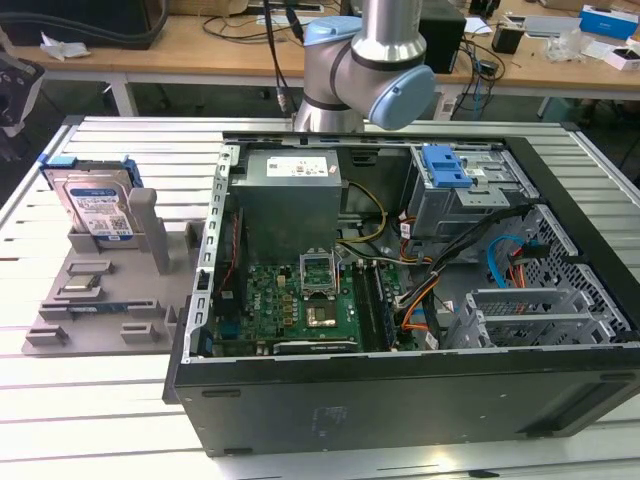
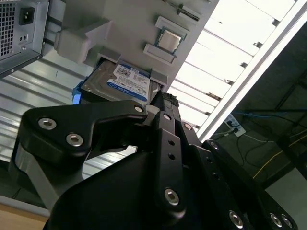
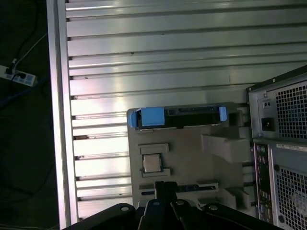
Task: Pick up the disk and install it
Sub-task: 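Reach for the disk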
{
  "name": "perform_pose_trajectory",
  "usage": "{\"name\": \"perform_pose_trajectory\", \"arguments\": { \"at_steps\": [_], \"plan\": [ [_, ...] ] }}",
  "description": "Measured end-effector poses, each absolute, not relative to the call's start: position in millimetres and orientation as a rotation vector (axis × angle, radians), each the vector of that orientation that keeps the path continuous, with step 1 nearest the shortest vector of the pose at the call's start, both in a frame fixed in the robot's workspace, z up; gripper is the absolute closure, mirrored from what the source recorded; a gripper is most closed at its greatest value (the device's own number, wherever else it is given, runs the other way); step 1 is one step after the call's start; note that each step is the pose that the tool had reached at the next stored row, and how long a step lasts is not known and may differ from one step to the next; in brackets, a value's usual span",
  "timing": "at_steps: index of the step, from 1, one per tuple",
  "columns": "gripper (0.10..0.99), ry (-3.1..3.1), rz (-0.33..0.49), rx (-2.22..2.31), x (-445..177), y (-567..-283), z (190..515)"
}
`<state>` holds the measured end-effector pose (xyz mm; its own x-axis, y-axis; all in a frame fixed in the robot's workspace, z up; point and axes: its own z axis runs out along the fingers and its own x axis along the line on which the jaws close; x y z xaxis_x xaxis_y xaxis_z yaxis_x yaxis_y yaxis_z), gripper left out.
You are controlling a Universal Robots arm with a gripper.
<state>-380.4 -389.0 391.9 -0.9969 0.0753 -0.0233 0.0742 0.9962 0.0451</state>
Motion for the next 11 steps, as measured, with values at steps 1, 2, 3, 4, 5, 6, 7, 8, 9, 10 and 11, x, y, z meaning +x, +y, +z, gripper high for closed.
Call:
{"name": "perform_pose_trajectory", "arguments": {
  "at_steps": [1, 2, 3, 4, 5, 6, 7, 8, 9, 10, 11],
  "plan": [
    [0.980, 3.114, 0.069, 0.117, -380.4, -387.4, 391.9],
    [0.980, 3.114, 0.069, 0.117, -380.4, -386.2, 391.8],
    [0.980, 3.114, 0.069, 0.116, -380.4, -385.9, 391.8],
    [0.980, 3.114, 0.069, 0.116, -380.5, -385.9, 391.9],
    [0.980, 3.114, 0.069, 0.117, -380.5, -385.7, 391.9],
    [0.980, 3.114, 0.069, 0.117, -380.5, -385.7, 391.8],
    [0.980, 3.114, 0.069, 0.117, -380.5, -385.7, 391.8],
    [0.980, 3.114, 0.069, 0.117, -380.5, -385.7, 391.8],
    [0.980, 3.114, 0.069, 0.117, -380.5, -385.7, 391.9],
    [0.980, 3.114, 0.069, 0.117, -380.5, -385.7, 391.9],
    [0.980, 3.114, 0.069, 0.117, -380.5, -385.7, 391.8]
  ]
}}
